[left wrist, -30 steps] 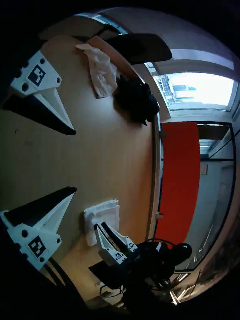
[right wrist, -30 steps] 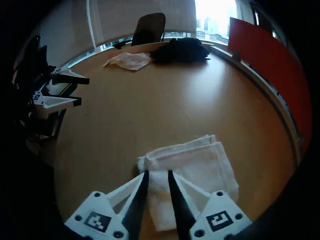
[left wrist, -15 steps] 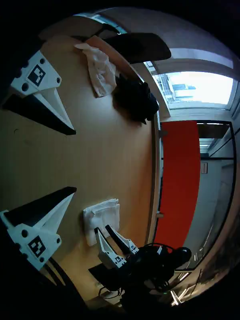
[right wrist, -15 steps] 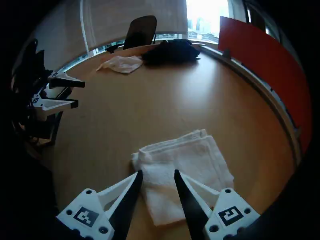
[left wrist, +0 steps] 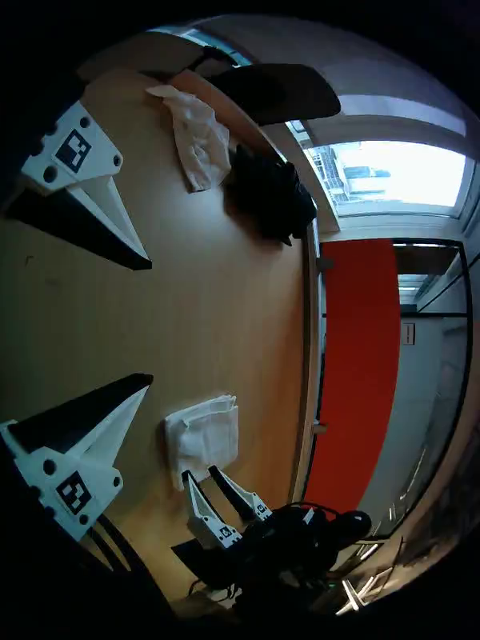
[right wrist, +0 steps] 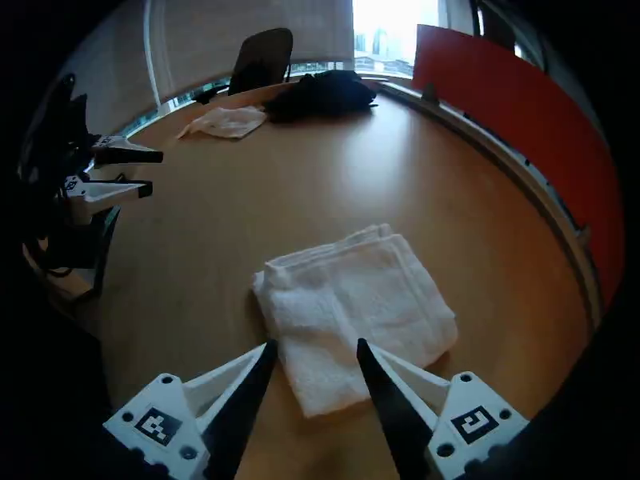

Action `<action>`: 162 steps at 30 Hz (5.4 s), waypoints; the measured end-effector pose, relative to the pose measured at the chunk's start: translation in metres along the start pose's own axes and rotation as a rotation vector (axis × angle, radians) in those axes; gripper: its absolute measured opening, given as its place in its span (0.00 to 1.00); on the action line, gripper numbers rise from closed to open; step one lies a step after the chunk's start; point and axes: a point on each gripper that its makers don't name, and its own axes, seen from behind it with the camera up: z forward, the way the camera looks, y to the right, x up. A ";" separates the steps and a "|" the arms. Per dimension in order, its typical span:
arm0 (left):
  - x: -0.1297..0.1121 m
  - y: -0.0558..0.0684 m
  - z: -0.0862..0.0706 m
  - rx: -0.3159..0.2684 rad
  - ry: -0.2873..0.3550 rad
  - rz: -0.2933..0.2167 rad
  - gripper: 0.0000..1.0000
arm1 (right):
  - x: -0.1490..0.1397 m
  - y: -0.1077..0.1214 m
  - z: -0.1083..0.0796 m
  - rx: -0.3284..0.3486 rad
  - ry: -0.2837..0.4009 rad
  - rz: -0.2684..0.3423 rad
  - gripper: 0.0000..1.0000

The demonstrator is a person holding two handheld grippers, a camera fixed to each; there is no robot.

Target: Fold towel

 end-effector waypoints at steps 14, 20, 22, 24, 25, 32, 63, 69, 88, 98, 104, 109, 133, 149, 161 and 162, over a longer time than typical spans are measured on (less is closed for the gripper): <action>0.003 0.001 0.003 -0.003 0.001 0.007 0.96 | -0.020 0.003 -0.007 -0.059 -0.004 0.042 0.82; 0.002 0.004 0.004 -0.006 -0.002 0.010 0.96 | -0.032 0.000 -0.008 -0.070 -0.018 0.056 0.82; 0.002 0.004 0.004 -0.008 -0.002 0.012 0.96 | -0.036 -0.001 -0.009 -0.072 -0.022 0.059 0.82; 0.002 0.005 0.004 -0.010 -0.003 0.013 0.96 | -0.039 -0.002 -0.009 -0.074 -0.027 0.061 0.82; 0.002 0.005 0.004 -0.011 -0.003 0.014 0.96 | -0.041 -0.003 -0.009 -0.076 -0.029 0.063 0.82; 0.002 0.006 0.005 -0.013 -0.004 0.016 0.96 | -0.049 -0.003 -0.010 -0.090 -0.036 0.084 0.82; -0.001 0.006 0.003 -0.015 -0.008 0.014 0.96 | -0.066 -0.001 -0.004 -0.135 -0.044 0.144 0.07; 0.000 0.006 0.003 -0.019 -0.005 0.017 0.96 | -0.062 0.001 -0.007 -0.142 -0.034 0.137 0.04; 0.006 0.005 0.002 -0.025 0.008 0.007 0.96 | 0.006 0.029 -0.045 -0.210 0.101 0.109 0.04; 0.014 0.007 -0.001 -0.037 0.018 0.007 0.96 | 0.053 0.056 -0.083 -0.266 0.182 0.093 0.04; 0.019 0.011 -0.002 -0.045 0.026 0.021 0.96 | 0.073 0.072 -0.107 -0.301 0.222 0.088 0.04; 0.024 0.014 -0.003 -0.053 0.035 0.022 0.96 | 0.077 0.085 -0.126 -0.329 0.238 0.093 0.04; 0.034 0.027 -0.001 -0.087 0.042 0.036 0.96 | 0.052 0.131 -0.205 -0.421 0.251 0.146 0.04; 0.036 0.034 0.005 -0.089 0.033 0.041 0.96 | 0.005 0.177 -0.257 -0.493 0.226 0.219 0.04; 0.039 0.033 0.008 -0.078 0.029 0.046 0.96 | -0.019 0.204 -0.285 -0.531 0.206 0.241 0.04; 0.039 0.033 0.008 -0.077 0.028 0.047 0.96 | -0.022 0.206 -0.287 -0.534 0.203 0.242 0.04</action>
